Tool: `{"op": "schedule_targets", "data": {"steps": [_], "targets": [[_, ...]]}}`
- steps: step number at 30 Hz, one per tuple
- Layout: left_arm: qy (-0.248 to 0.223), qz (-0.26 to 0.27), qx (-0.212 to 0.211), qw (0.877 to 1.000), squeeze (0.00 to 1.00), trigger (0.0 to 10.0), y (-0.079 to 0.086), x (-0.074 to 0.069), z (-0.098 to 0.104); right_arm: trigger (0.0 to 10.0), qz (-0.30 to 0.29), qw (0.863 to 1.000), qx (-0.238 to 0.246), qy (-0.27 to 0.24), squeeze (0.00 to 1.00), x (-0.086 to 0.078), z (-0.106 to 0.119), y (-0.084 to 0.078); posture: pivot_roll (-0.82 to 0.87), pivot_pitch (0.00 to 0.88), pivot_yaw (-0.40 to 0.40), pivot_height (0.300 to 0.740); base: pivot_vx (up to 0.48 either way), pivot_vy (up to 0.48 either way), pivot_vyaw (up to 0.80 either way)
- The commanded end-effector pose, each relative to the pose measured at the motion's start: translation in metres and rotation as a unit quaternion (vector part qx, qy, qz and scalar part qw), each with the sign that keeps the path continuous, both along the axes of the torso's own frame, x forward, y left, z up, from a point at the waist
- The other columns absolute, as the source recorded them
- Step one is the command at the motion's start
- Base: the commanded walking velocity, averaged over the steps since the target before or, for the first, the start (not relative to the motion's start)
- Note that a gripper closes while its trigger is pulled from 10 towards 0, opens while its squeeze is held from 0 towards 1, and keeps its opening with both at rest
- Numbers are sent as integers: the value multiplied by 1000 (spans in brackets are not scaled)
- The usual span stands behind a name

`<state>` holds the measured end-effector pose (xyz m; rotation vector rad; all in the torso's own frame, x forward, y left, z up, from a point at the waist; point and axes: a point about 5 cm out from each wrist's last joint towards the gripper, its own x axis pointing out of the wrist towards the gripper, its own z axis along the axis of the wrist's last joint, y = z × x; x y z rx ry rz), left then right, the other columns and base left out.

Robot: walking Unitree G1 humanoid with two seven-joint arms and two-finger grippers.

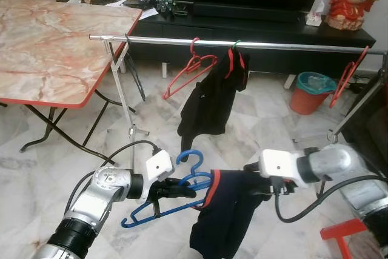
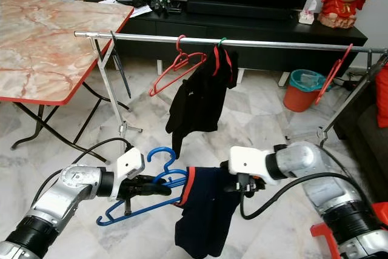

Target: Hang hanger

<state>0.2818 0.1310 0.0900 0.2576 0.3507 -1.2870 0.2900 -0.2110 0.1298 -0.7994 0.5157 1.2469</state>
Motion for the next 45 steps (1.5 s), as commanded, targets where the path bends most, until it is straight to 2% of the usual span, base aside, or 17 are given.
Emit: {"op": "schedule_targets", "data": {"steps": [1,5,8,12,19,25,31,36,39,45], "targets": [[-21,18,-23,999,0,0,4,5,9,10000,-1,1000,-3,1,0,-2,5,-6,-107,0,-92,740,0,0,0],[-20,23,-34,999,0,0,2,7,9,10000,-3,1000,-4,3,0,-2,5,-8,-112,0,-95,740,0,0,0],[-21,30,-54,998,0,0,-1,8,11,10000,2,1000,4,15,0,-4,-1,-3,-106,0,-98,740,0,0,0],[-22,28,-57,998,0,0,-1,6,12,10000,-4,1000,4,10,0,-3,-3,-4,-104,0,-100,740,0,0,0],[-10,11,-53,998,0,0,8,1,13,10000,-66,996,-8,-56,0,11,1,-20,-110,0,-104,740,0,0,0],[-2,-3,-34,999,0,0,20,-3,14,10000,-66,997,-25,-39,0,7,0,-31,-108,0,-107,740,0,0,0],[1,-12,-30,999,0,0,31,-5,19,10000,-67,997,-28,4,0,-2,-12,-44,-104,0,-106,740,0,0,0],[0,-17,-31,999,0,0,33,-3,23,10000,-79,996,-24,14,0,-4,-17,-48,-106,0,-104,740,0,0,0],[-1,-23,-46,999,0,0,31,-2,29,10000,-79,996,-3,35,0,-9,-23,-47,-106,0,-104,740,0,0,0],[2,-35,-53,998,0,0,28,-4,32,10000,-103,994,6,20,0,-4,-29,-47,-103,0,-102,740,0,0,0]]}}
